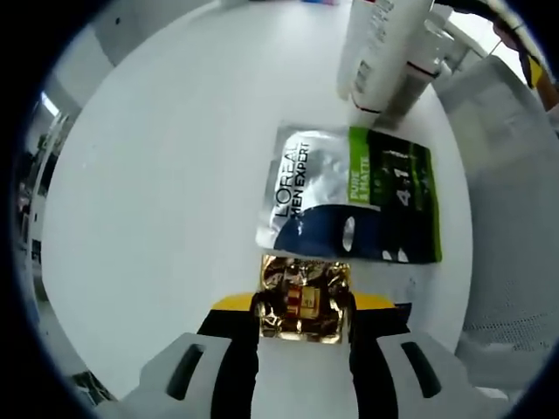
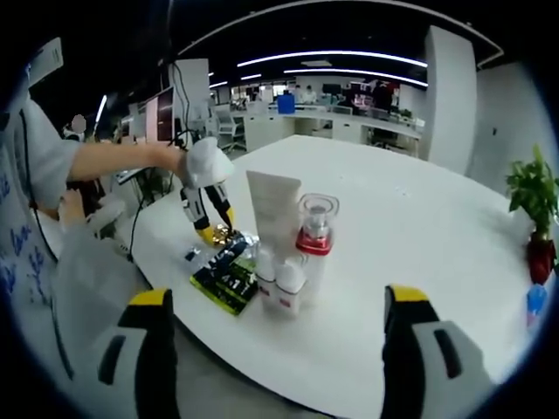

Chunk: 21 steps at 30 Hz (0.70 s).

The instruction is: Arrange the skincare products in the storage area until every visible bottle or jar stands upright without overlapping.

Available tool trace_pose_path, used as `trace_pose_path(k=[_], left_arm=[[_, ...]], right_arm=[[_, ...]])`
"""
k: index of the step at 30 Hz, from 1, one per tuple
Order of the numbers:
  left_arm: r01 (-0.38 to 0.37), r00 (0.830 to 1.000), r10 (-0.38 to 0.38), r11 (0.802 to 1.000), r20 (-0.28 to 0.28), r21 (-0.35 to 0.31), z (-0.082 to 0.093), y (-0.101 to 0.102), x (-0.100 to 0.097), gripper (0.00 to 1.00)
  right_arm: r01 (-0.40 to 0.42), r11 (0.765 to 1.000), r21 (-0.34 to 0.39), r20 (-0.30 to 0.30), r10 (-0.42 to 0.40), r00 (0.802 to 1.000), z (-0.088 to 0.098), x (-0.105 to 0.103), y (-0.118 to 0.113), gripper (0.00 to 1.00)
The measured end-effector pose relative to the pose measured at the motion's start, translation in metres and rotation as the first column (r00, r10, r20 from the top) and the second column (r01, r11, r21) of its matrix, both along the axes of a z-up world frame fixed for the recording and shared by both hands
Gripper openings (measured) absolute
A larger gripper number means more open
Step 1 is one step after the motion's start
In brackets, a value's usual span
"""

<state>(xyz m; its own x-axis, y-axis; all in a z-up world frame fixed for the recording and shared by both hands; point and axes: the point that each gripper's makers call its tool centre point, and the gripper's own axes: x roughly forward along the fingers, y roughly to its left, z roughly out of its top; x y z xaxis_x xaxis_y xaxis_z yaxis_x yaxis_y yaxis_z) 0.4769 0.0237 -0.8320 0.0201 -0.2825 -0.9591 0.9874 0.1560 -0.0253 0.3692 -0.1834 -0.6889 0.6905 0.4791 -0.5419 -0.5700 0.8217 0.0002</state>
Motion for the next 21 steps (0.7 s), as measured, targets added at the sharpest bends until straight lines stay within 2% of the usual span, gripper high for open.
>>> trace_pose_path(k=[9, 15, 21], left_arm=[[-0.003, 0.999, 0.004, 1.000, 0.037, -0.012, 0.000, -0.001, -0.004, 0.40], [0.005, 0.996, -0.004, 1.000, 0.085, -0.012, 0.003, 0.000, -0.003, 0.44], [-0.014, 0.993, 0.019, 0.999, 0.117, -0.037, 0.011, -0.003, 0.000, 0.44]], right_arm=[[-0.006, 1.000, -0.002, -0.001, 0.006, 1.000, -0.001, -0.001, 0.000, 1.00], [-0.008, 1.000, 0.000, 0.006, 0.008, 1.000, 0.000, -0.002, 0.000, 1.00], [-0.008, 1.000, 0.007, 0.016, 0.008, 1.000, 0.002, -0.003, -0.001, 1.00]])
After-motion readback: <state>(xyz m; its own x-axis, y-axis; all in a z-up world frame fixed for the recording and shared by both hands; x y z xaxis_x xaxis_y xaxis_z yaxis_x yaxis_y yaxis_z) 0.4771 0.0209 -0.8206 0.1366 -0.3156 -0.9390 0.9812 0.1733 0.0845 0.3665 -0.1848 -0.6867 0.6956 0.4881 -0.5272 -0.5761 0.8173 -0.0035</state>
